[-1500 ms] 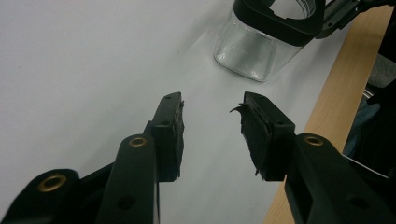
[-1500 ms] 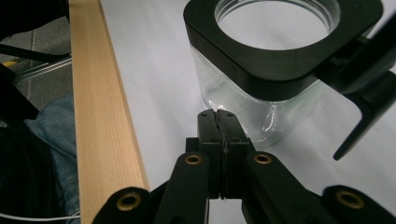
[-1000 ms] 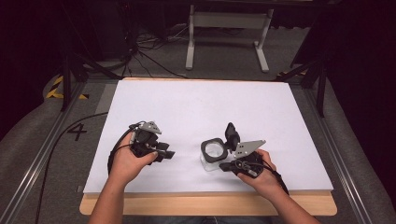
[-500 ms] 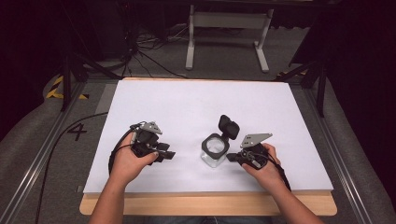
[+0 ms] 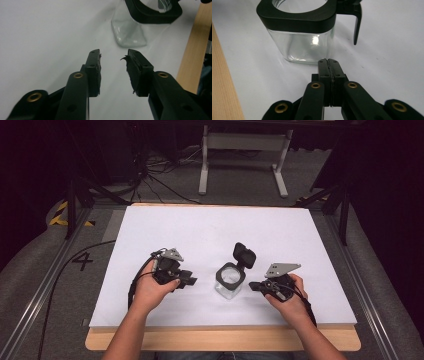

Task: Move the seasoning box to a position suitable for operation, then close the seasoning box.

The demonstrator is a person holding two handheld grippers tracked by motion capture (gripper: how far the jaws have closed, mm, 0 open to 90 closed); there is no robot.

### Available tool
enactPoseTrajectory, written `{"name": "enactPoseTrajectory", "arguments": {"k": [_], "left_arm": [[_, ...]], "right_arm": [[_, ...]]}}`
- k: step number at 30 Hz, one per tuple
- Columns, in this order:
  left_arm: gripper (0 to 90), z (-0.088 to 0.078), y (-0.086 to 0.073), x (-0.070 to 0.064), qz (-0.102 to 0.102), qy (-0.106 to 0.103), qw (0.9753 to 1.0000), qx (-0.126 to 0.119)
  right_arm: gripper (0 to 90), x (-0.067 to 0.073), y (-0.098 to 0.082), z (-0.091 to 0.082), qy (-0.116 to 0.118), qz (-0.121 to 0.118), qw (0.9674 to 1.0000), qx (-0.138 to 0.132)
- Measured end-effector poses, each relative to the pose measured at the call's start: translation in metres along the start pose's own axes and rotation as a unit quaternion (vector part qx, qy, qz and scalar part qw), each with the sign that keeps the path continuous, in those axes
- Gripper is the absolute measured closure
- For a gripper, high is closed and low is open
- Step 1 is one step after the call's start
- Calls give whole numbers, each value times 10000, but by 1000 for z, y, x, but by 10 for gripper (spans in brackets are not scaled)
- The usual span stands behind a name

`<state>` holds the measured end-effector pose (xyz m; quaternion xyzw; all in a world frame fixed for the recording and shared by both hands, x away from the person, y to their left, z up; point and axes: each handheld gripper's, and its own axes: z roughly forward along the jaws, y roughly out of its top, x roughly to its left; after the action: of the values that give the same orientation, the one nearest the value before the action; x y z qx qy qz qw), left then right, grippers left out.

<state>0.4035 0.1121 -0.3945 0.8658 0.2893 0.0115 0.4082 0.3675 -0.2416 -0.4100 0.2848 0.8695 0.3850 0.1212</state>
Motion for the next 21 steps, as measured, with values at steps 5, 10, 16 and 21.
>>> {"name": "enactPoseTrajectory", "arguments": {"k": [5,10,16,21], "left_arm": [[792,28,5,3,167,-182,9994,-238],[828,53,11,5,300,-98,9995,-87],[859,67,15,-4,565,-170,9980,218],[878,63,13,-8,635,-219,9971,359]], "right_arm": [[900,2,-7,-15,-22,87,9999,-101],[900,6,-14,-28,-72,74,9998,-187],[900,3,-20,-39,-125,166,9994,-270],[900,0,-21,-44,-131,235,9989,-385]]}}
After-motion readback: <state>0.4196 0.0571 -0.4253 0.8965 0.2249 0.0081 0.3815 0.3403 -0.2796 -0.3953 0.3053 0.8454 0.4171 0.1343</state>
